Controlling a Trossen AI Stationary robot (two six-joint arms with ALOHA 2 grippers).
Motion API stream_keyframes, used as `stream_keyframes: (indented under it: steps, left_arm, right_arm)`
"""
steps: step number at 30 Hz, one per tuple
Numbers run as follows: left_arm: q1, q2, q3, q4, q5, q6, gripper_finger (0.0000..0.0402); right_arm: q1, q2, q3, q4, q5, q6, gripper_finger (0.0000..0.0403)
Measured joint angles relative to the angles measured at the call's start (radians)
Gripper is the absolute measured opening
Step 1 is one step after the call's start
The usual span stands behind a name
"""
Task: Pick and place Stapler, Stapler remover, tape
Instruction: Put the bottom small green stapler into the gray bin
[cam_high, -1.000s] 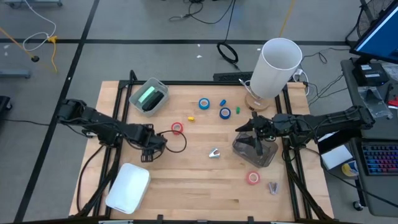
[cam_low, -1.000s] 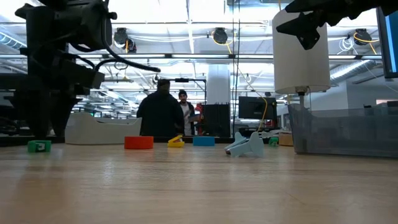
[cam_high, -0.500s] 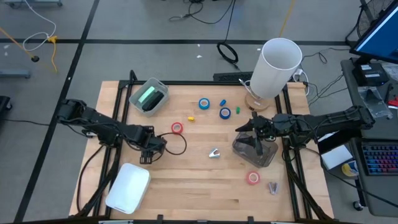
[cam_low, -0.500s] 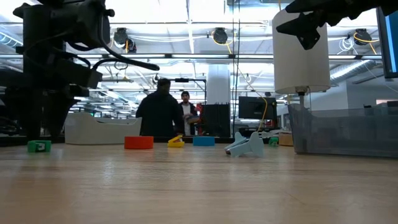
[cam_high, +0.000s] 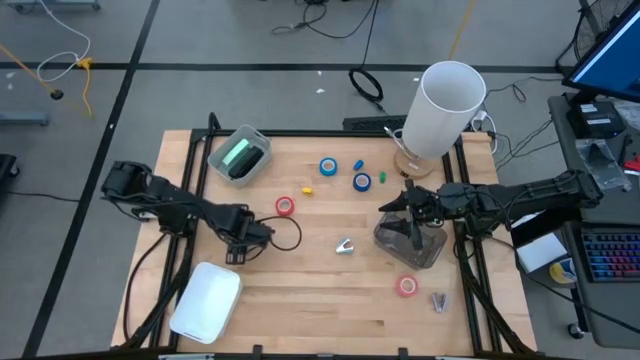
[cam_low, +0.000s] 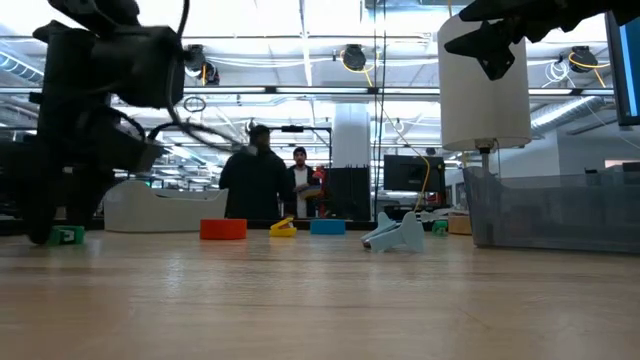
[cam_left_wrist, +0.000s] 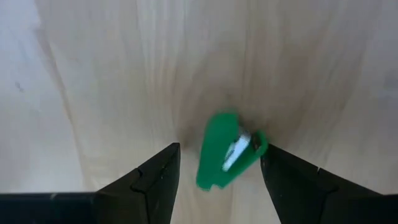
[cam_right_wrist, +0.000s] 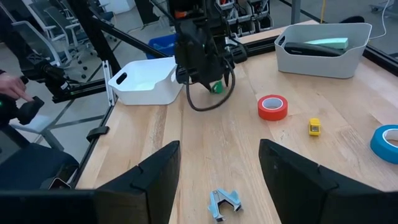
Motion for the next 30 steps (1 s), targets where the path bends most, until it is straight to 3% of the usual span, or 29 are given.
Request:
stream_keyframes:
  steps: [7,19,30]
  left_arm:
    - [0.006,0.029,0.000,0.005,0.011,0.032,0.0222]
    - [0.005,0.022,-0.003,0.025,0.021,0.024,0.0156]
    - [0.009,0.005,-0.001,0.058,0.009,0.014,0.0170]
  right_arm:
    - [0.000,0.000,0.000,0.001,0.000,0.000,0.0210]
    - [0.000,0.000,0.000,0.001,0.001,0.006,0.0210]
    - [0.000,0.000,0.000,0.000,0.001,0.007,0.0210]
